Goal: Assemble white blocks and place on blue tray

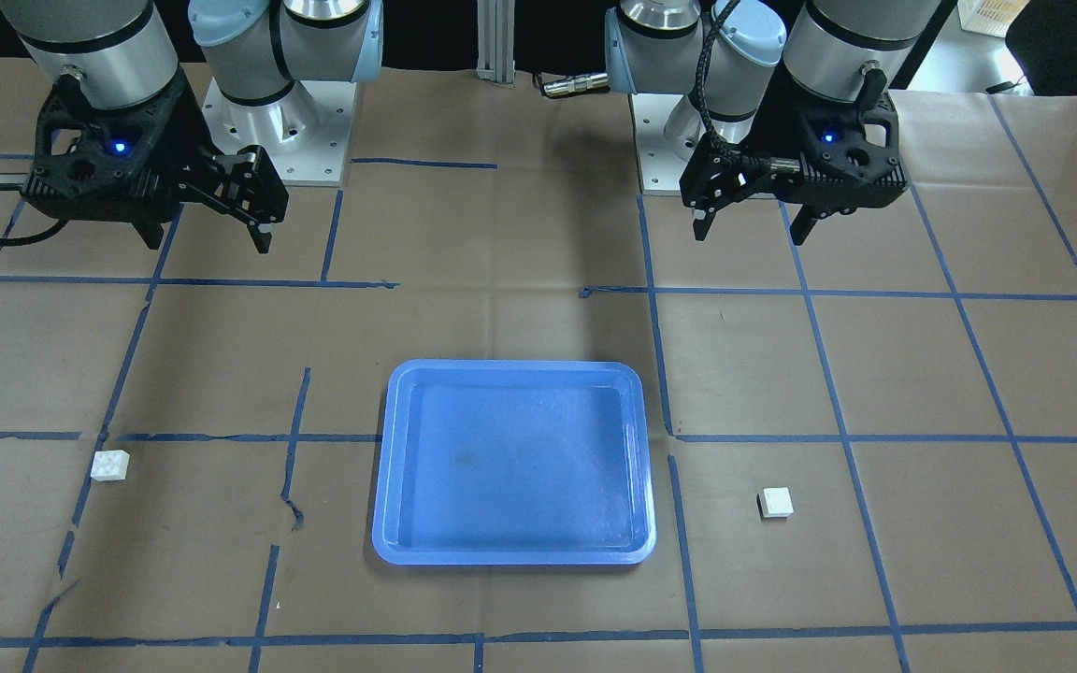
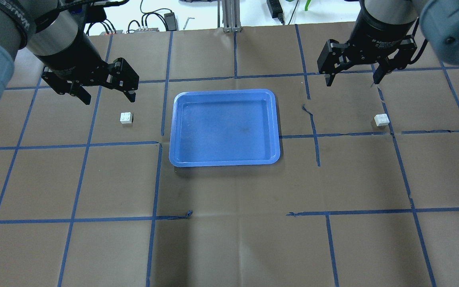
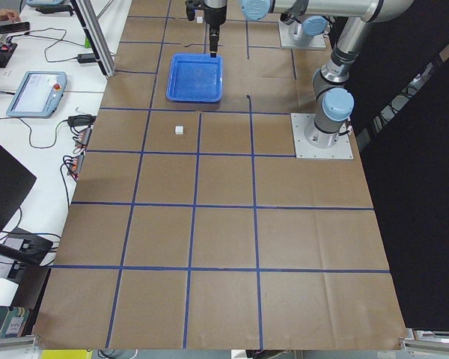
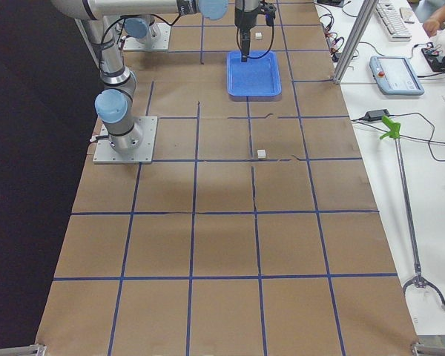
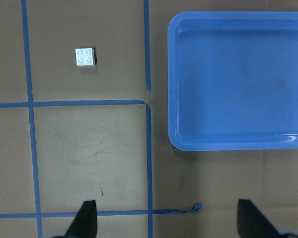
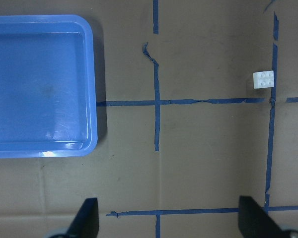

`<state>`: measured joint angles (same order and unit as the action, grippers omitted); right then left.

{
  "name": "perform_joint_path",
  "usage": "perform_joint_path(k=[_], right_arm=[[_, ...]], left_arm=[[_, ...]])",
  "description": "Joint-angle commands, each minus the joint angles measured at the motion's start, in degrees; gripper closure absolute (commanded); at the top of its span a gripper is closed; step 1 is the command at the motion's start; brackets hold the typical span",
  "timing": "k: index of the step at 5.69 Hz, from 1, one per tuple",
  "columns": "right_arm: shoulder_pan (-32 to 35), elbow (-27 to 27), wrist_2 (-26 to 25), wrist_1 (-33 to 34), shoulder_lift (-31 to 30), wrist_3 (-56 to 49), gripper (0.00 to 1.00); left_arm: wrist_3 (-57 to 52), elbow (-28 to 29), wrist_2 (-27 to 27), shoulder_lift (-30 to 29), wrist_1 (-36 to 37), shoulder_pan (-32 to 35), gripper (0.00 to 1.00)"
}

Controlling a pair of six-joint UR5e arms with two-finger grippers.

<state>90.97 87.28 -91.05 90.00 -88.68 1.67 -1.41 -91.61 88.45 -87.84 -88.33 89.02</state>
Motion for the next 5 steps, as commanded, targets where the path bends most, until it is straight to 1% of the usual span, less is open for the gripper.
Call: perform_joint_path(k=[1,2,3,4,5], right_arm=[[0.00,0.00,0.00,0.00,0.00,0.00,0.00],[0.00,0.00,0.00,0.09,0.00,0.00,0.00],[0.00,0.00,0.00,0.09,0.00,0.00,0.00],[0.00,0.00,0.00,0.09,0.00,0.00,0.00],[0.00,0.00,0.09,0.09,0.00,0.00,0.00]], left_arm=[[-4.01,-0.67,-0.64,-1.97,0.87,-4.26,0.01],[-4.73,1.24,-0.39,-10.77,5.84,-6.30,0.01],[-5.87,1.26,-0.04,-18.60,15.20,-6.58,0.01],[-8.93,1.00,-0.03,-24.51,21.73,-8.15,0.01],[-10.53,0.56,0.05,-29.18,25.97,-10.25,0.01]])
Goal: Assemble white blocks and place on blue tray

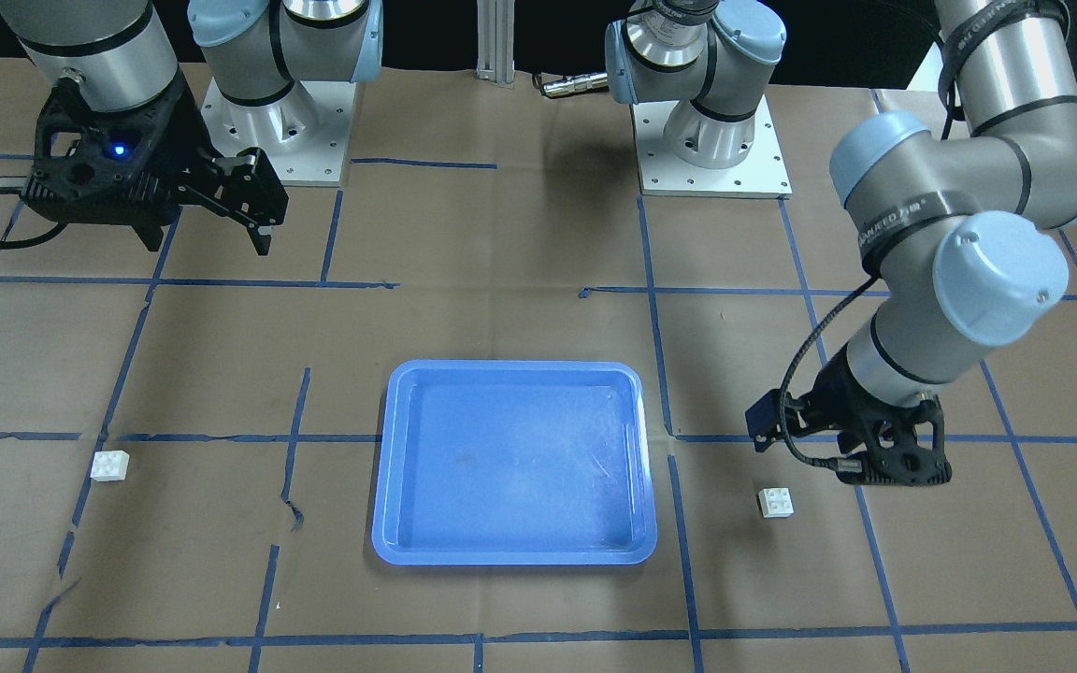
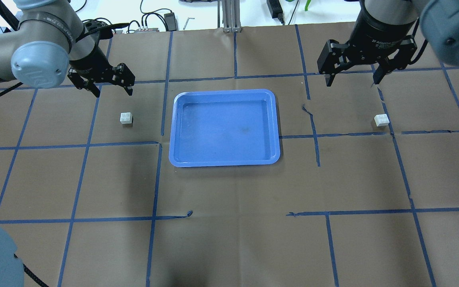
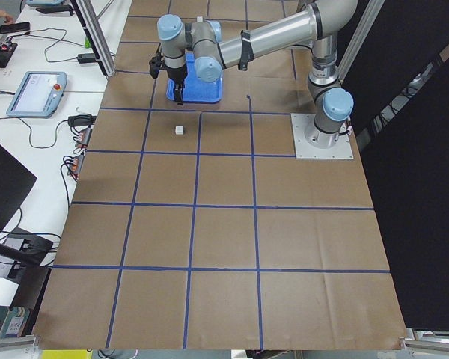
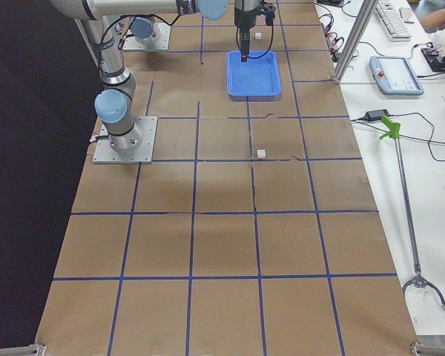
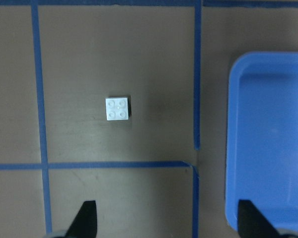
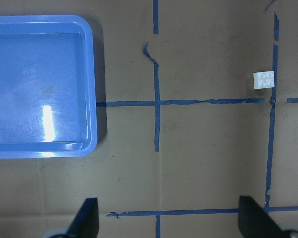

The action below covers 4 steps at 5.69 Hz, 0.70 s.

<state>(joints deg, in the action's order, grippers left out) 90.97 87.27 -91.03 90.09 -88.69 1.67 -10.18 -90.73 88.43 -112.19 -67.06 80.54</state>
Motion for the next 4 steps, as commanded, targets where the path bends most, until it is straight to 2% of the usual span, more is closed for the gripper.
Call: perform_joint_path(k=[1,3,4], right_arm=[[0.08,0.00,0.15,0.17,0.00,0.00,0.00],[0.00,0.00,0.67,0.26,-0.17,0.09,0.00],[-0.09,-0.08,0.59,-0.09,-0.69,0.17,0.00]], left_arm=[[-2.21,-1.80,0.17,-8.10,8.32,-1.96,0.01],[-2.21,-2.43,0.08,-11.98,9.49,-1.88,0.05],[-2.30,-2.69,0.08,-11.56,9.41,-1.88,0.25]])
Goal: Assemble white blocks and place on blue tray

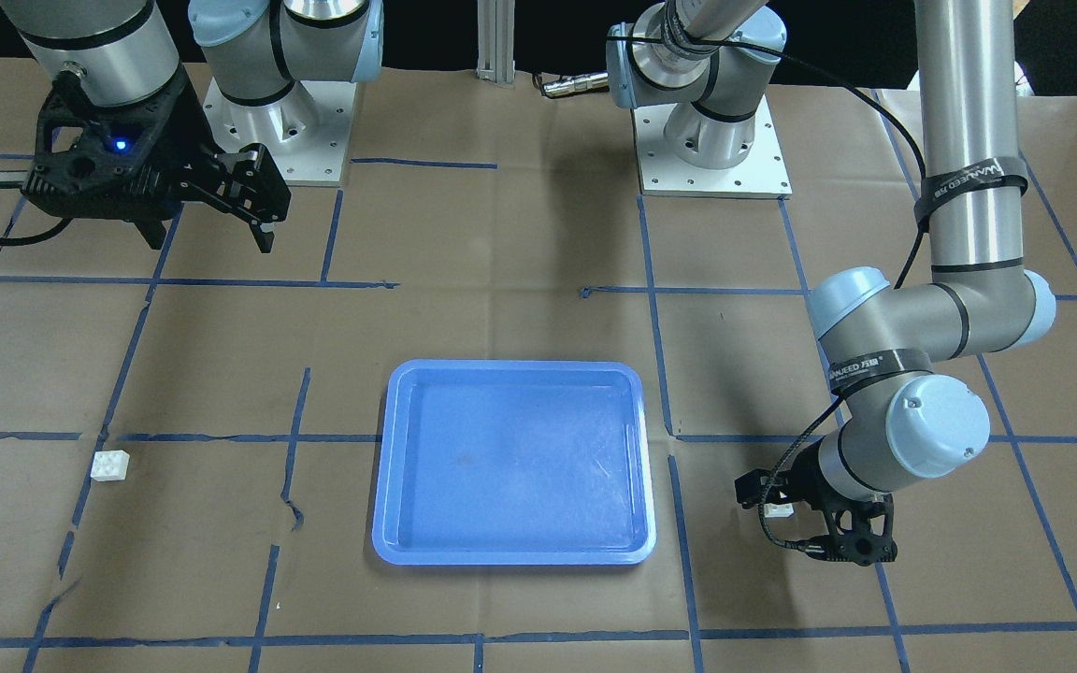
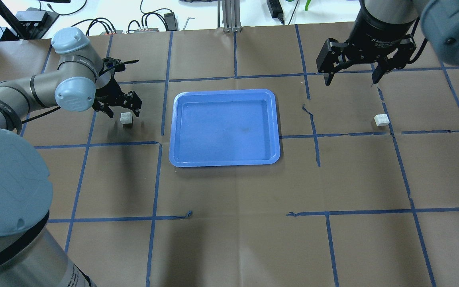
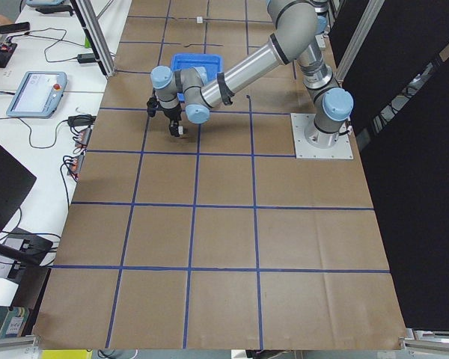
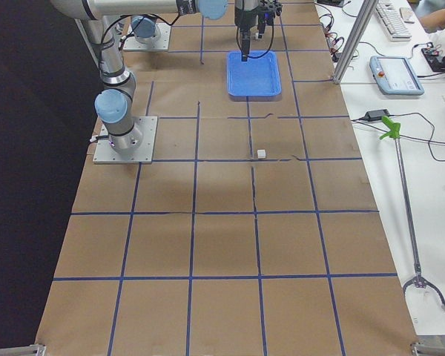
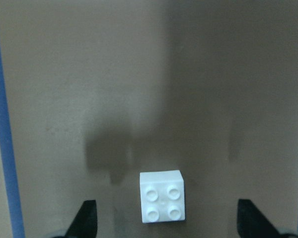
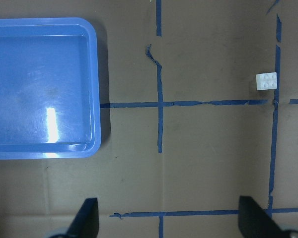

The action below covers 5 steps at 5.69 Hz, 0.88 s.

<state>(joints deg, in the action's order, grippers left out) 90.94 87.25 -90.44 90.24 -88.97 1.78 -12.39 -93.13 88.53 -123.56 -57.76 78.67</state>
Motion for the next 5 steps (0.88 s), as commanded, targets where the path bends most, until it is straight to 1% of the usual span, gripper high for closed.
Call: perform_joint_path(k=[1,2,3,4,5], right_arm=[[0.20,0.02,-0.43,-1.20,-1.80,0.33,0.00],[0.20,-0.06,0.09,-1.64,-1.90,-0.28,0.00],[0.02,-0.15,0.44,-0.78,-1.73,-8.81,0.00],[-0.33,-0.15,0.27,0.10,-1.47,-22.73,0.00],[-2.24,-0.15,-0.26,0.02,-1.12,-36.44,0.00]], left_arm=[[-0.09,-0.47,0.07,-0.10,0.02,-0.01,0.68],[-0.52,-0.21,-0.02,-0.02,0.19,-0.01,0.95],[-2.88,-0.21,0.07,0.94,0.10,-0.01,1.00],[-10.99,-0.56,0.33,1.65,0.02,0.69,1.00],[-13.34,-0.47,0.33,2.87,-0.68,5.05,1.00]])
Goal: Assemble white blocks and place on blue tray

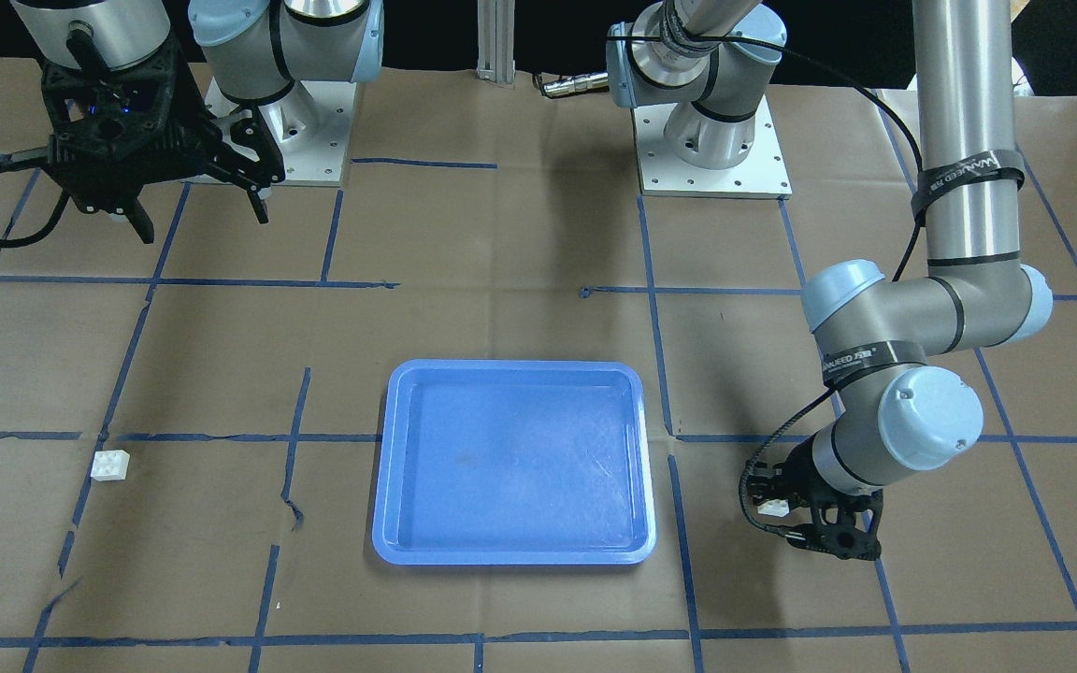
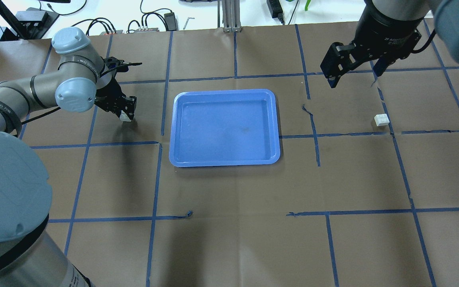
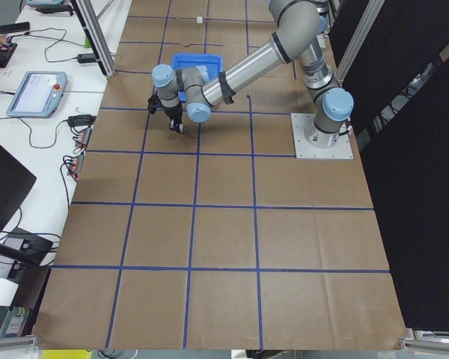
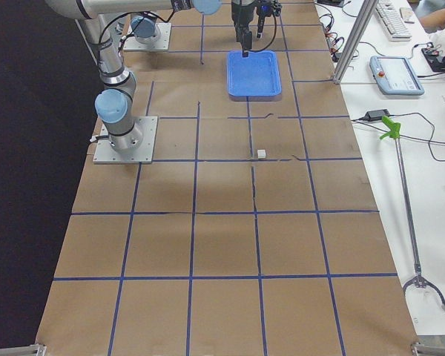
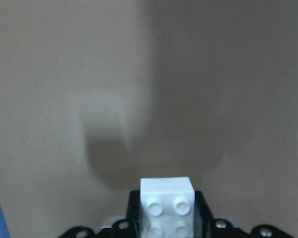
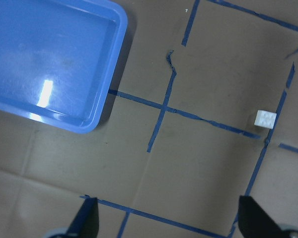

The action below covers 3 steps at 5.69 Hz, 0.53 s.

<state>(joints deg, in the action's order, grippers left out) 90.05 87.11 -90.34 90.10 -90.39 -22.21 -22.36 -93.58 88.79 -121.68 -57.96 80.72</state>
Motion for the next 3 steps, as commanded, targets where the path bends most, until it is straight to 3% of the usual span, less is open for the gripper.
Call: perform_joint_path(k=[1,3], right_arm=[[-4.59,0.17,0.07,0.34,0.65,-29.56,0.00],[-12.32,0.08,0.07,0.25,3.89,-56.56,0.00]], left_arm=[[-4.69,0.15,0.24,1.62,-0.40,11.22,1.00],[-15.30,-0.02,0.51,2.86,0.39,20.23,1.00]])
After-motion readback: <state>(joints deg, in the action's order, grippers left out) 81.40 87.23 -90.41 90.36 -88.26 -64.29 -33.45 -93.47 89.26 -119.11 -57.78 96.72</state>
